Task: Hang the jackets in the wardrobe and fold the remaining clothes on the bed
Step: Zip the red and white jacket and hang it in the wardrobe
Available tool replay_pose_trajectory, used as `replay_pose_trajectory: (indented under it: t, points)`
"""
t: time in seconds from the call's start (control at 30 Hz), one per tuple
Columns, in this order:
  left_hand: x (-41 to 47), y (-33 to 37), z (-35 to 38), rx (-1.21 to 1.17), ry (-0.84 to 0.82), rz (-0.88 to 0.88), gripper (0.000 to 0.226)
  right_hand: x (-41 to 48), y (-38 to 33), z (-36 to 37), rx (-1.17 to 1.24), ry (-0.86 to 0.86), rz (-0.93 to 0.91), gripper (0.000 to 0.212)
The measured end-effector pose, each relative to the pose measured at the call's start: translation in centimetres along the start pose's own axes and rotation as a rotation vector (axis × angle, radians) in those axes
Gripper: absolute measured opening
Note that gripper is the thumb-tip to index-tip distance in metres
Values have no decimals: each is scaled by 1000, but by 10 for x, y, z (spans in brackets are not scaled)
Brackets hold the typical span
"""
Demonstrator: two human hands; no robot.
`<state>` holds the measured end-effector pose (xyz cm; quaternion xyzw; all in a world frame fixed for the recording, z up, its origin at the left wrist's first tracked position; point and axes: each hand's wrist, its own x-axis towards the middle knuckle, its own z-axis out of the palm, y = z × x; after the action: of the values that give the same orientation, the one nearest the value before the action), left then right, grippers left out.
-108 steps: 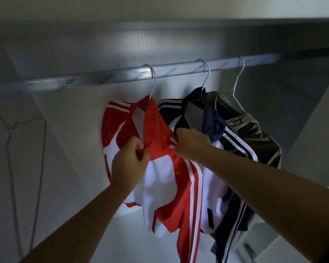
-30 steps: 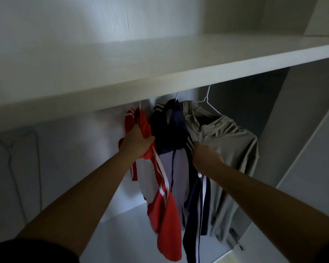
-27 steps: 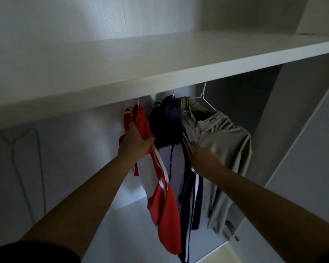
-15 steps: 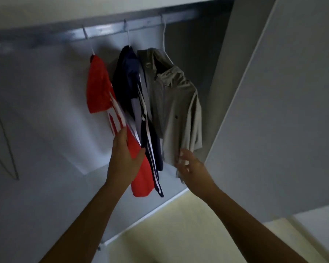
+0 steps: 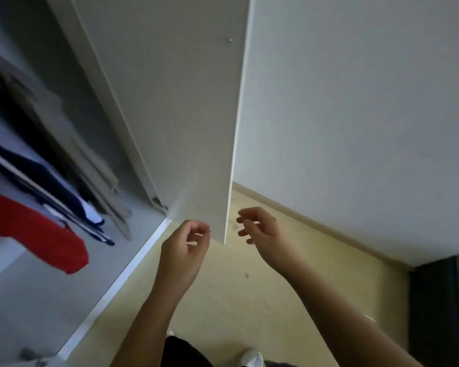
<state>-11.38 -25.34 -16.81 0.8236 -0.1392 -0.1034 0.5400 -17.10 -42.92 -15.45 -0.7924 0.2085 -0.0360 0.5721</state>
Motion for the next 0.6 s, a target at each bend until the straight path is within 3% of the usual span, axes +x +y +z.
replay_pose_trajectory:
  t: [0.33, 0.6]
  points:
    - [-6, 137, 206, -23, -535, 355, 16, -100, 68, -195, 246, 582, 132, 24]
    - [-16, 196, 382, -76, -869, 434, 21, -142, 137, -323, 316, 930, 258, 24]
